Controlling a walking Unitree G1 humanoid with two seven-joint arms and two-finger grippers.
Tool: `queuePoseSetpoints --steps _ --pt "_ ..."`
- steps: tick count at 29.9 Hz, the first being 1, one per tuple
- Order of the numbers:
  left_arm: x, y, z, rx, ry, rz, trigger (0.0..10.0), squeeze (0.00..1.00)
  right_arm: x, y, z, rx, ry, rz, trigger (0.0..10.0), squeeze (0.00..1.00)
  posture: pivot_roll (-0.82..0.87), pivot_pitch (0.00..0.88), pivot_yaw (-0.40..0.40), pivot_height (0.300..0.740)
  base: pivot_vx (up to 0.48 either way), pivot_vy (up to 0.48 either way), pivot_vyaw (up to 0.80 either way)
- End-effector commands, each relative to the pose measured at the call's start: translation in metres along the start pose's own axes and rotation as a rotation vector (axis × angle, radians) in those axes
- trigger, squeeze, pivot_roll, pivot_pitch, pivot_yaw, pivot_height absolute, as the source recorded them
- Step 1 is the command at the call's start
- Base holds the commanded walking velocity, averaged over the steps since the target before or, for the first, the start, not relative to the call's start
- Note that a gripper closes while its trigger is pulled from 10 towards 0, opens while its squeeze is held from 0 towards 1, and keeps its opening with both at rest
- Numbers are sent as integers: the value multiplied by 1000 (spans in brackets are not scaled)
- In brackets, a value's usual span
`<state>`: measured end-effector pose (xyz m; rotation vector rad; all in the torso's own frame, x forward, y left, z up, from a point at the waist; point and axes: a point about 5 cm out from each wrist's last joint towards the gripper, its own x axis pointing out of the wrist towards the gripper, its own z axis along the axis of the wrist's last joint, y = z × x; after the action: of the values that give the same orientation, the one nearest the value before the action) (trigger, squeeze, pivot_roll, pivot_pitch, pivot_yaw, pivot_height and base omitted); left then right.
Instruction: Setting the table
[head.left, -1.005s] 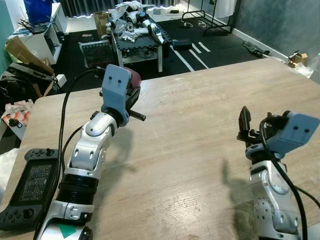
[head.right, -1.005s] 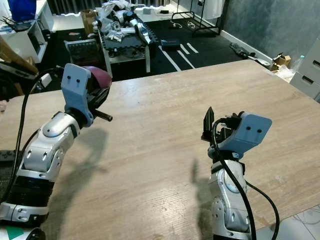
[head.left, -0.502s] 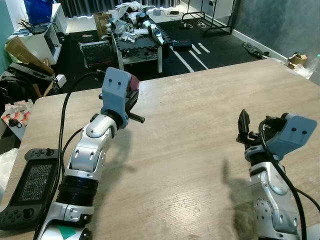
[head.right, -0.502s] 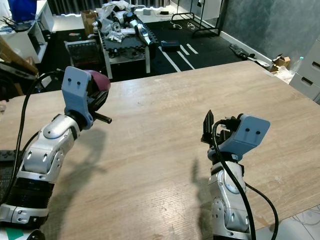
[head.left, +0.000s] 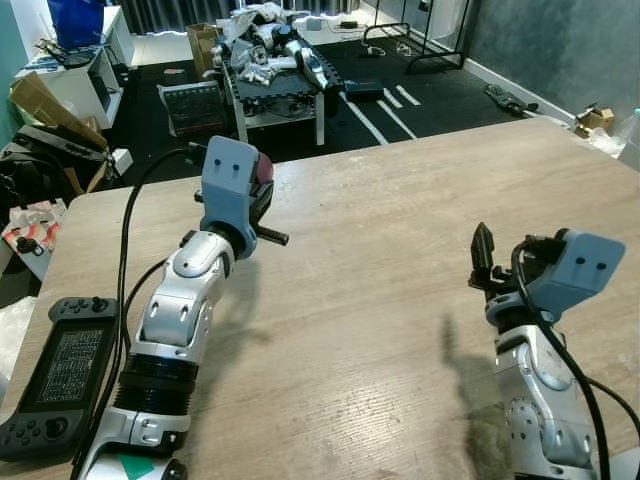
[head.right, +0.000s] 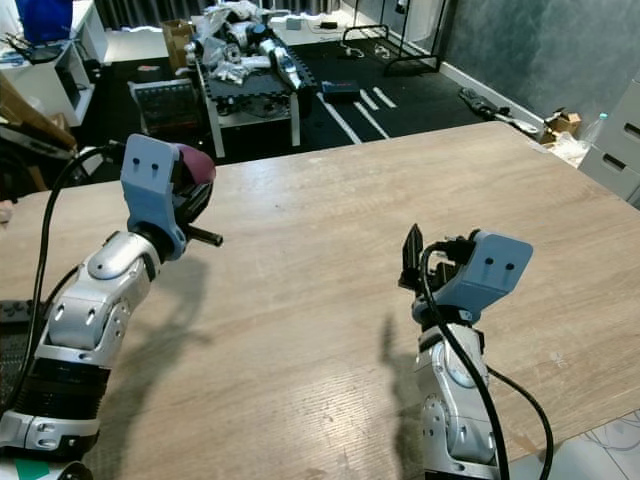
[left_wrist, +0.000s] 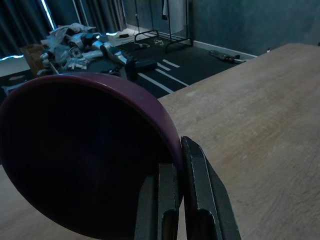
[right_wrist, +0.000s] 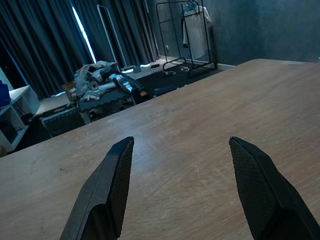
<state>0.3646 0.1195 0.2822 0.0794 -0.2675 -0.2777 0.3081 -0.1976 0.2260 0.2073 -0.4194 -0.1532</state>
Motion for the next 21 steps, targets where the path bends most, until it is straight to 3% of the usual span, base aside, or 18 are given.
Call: queuePoseSetpoints --steps 1,21 --pt "-4 5 -4 -6 16 24 10000 0 -3 -1 -6 1 24 -5 10000 0 95 112 114 740 -326 0 0" --pt "-3 4 -3 -15 12 20 10000 0 -4 -2 -6 -2 23 -9 10000 0 91 114 118 740 -313 0 0"
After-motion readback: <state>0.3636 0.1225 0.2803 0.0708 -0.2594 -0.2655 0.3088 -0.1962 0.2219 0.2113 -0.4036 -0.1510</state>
